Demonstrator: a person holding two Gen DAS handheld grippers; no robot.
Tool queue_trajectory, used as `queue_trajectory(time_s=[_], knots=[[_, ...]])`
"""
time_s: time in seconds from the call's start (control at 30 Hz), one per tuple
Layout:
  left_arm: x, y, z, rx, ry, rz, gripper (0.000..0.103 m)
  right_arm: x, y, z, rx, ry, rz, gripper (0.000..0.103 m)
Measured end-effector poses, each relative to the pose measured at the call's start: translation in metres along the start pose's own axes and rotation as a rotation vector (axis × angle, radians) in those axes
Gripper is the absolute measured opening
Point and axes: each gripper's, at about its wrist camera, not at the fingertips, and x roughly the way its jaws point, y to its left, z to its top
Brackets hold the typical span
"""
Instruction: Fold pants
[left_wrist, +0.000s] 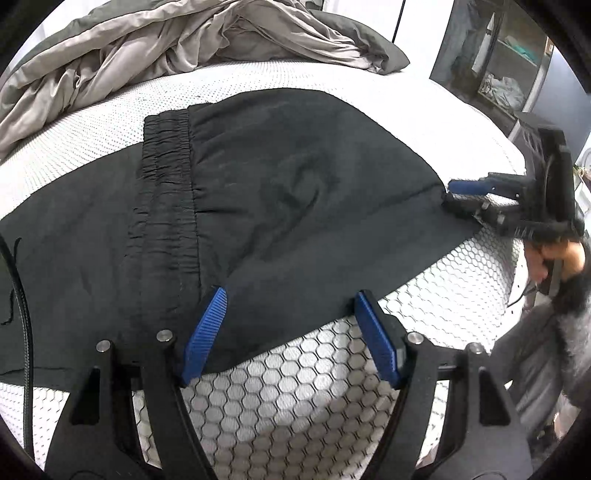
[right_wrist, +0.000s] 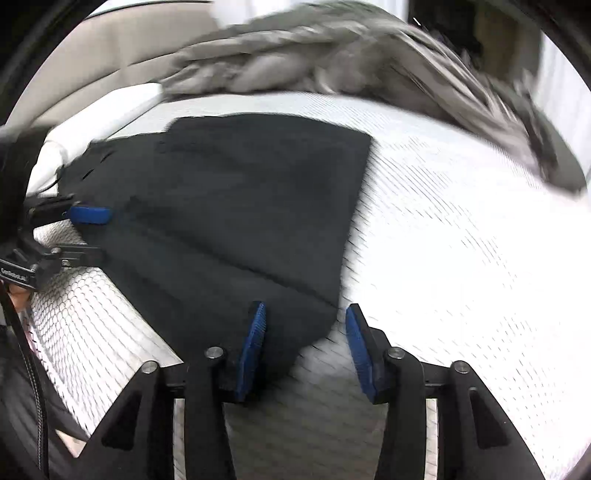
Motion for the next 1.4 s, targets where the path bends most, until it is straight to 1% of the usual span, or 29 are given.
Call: queue_trajectory(time_s=[0.03, 0.07, 0.1, 0.13, 0.17, 0.2, 0.27, 0.3, 0.37, 0.4, 0.5, 0.53, 0.6, 0.63, 0.67, 0.73, 0.77, 0.87, 0.93, 1.0, 1.07, 1.13, 1.17, 1.2, 1.23, 1.27, 1.3, 1.33, 1.4], knots=[[-0.007, 0.001, 0.004, -0.024, -0.031, 0.002, 0.07, -0.006, -0.005, 0.001, 0.019, -0.018, 0.01, 0.048], [-0.014, 0.001, 0.009, -0.047, -0.068, 0.01, 0.07, -0.015, -0.007, 0.006, 0.04, -0.073, 0.01, 0.048], [-0.021, 0.001, 0.015, -0.074, -0.125, 0.016, 0.07, -0.025, -0.006, 0.012, 0.076, -0.159, 0.021, 0.048], [-0.023, 0.001, 0.02, -0.093, -0.16, 0.02, 0.07, -0.034, -0.006, 0.015, 0.114, -0.215, 0.063, 0.048], [-0.022, -0.001, 0.025, -0.11, -0.179, 0.028, 0.07, -0.029, 0.001, 0.023, 0.144, -0.237, 0.104, 0.048], [-0.015, -0.003, 0.03, -0.121, -0.178, 0.041, 0.07, -0.016, 0.015, 0.034, 0.148, -0.22, 0.131, 0.048], [0.004, -0.008, 0.037, -0.121, -0.148, 0.059, 0.07, 0.003, 0.037, 0.044, 0.087, -0.159, 0.113, 0.048], [0.018, -0.008, 0.039, -0.111, -0.111, 0.075, 0.07, 0.013, 0.047, 0.047, 0.056, -0.133, 0.112, 0.048], [0.043, -0.01, 0.04, -0.093, -0.036, 0.124, 0.07, 0.04, 0.063, 0.047, -0.004, -0.029, 0.11, 0.048], [0.048, -0.012, 0.036, -0.074, -0.025, 0.135, 0.07, 0.046, 0.066, 0.044, -0.029, -0.001, 0.093, 0.047], [0.043, -0.005, 0.026, -0.041, -0.026, 0.124, 0.07, 0.041, 0.056, 0.032, -0.07, -0.003, -0.002, 0.046], [0.04, -0.002, 0.021, -0.048, -0.026, 0.121, 0.07, 0.036, 0.042, 0.027, -0.066, -0.012, -0.057, 0.046], [0.033, 0.002, 0.013, -0.058, -0.032, 0.115, 0.07, 0.027, 0.022, 0.015, -0.031, -0.016, -0.123, 0.048], [0.028, 0.0, 0.01, -0.06, -0.034, 0.115, 0.07, 0.024, 0.0, 0.01, 0.023, -0.016, -0.109, 0.048], [0.024, -0.001, 0.009, -0.058, -0.036, 0.12, 0.07, 0.019, -0.011, 0.009, 0.067, -0.03, -0.065, 0.048], [0.015, -0.001, 0.014, -0.068, -0.054, 0.124, 0.07, 0.003, -0.023, 0.008, 0.151, -0.091, -0.013, 0.048], [0.007, -0.004, 0.018, -0.074, -0.09, 0.111, 0.07, -0.002, -0.022, 0.01, 0.153, -0.118, -0.001, 0.047], [-0.004, -0.01, 0.037, -0.085, -0.159, 0.093, 0.07, -0.003, 0.006, 0.029, 0.126, -0.156, 0.05, 0.048], [0.008, -0.012, 0.055, -0.1, -0.145, 0.089, 0.07, 0.012, 0.031, 0.048, 0.107, -0.146, 0.104, 0.048], [0.03, -0.009, 0.067, -0.112, -0.104, 0.099, 0.07, 0.027, 0.047, 0.054, 0.078, -0.1, 0.128, 0.048], [0.054, 0.003, 0.07, -0.127, -0.037, 0.152, 0.066, 0.06, 0.066, 0.067, 0.036, -0.011, 0.099, 0.046], [0.055, 0.015, 0.063, -0.132, -0.048, 0.092, 0.065, 0.073, 0.062, 0.061, -0.004, 0.038, 0.082, 0.045], [0.052, 0.017, 0.061, -0.127, -0.051, 0.077, 0.065, 0.071, 0.056, 0.058, -0.01, 0.045, 0.067, 0.045], [0.048, 0.019, 0.058, -0.121, -0.05, 0.091, 0.065, 0.068, 0.049, 0.057, -0.013, 0.046, 0.034, 0.045], [0.045, 0.02, 0.055, -0.114, -0.049, 0.124, 0.065, 0.061, 0.038, 0.054, -0.02, 0.041, -0.06, 0.045], [0.042, 0.021, 0.051, -0.108, -0.048, 0.135, 0.065, 0.056, 0.031, 0.05, -0.028, 0.038, -0.116, 0.045], [0.04, 0.022, 0.048, -0.115, -0.052, 0.116, 0.065, 0.052, 0.024, 0.047, -0.029, 0.029, -0.167, 0.046], [0.036, 0.024, 0.046, -0.127, -0.059, 0.112, 0.065, 0.043, 0.014, 0.041, -0.007, -0.002, -0.219, 0.049], [0.024, 0.028, 0.045, -0.169, -0.075, 0.115, 0.065, 0.031, -0.001, 0.038, 0.065, -0.033, -0.117, 0.05]])
